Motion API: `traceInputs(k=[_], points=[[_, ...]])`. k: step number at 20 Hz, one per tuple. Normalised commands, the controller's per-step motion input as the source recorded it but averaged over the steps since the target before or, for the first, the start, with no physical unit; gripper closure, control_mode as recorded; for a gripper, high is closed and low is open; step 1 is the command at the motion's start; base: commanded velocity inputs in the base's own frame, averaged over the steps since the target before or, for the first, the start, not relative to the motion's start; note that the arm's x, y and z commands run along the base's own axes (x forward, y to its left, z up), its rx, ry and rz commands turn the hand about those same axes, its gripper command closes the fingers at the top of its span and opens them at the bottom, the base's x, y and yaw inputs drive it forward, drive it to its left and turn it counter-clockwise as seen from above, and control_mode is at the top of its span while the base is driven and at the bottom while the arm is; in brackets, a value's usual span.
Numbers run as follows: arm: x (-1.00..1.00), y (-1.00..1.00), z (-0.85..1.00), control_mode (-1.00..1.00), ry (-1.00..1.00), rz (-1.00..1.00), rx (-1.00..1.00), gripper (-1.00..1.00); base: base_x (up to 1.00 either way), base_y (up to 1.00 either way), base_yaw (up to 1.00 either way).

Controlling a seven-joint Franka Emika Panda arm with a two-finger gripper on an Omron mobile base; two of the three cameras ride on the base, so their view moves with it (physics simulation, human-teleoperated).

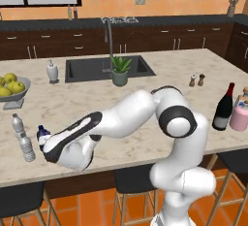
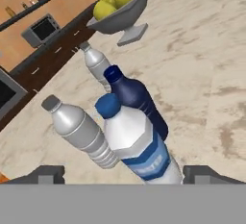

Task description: Move the plastic bottles in the middle to the plastics group, and the glass bottles in the middle to the glass group.

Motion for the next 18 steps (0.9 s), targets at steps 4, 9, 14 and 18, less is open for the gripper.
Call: traceInputs(k=[4, 9, 14, 18], points=[[-0.05, -0.30, 0.88, -1.00, 0.00, 0.00, -0.15, -1.00, 0.00, 0.00, 0.00], [-0.18, -0.38, 0.85, -1.00, 0.00, 0.00, -0.12, -1.00, 0.00, 0.00, 0.00], [-0.44, -0.50, 0.69, -1.00, 0.00, 0.00, -0.14, -1.00, 0.00, 0.00, 0.00], [-0.52, -0.57, 0.55, -1.00, -0.09, 0.00, -0.13, -1.00, 0.00, 0.00, 0.00]])
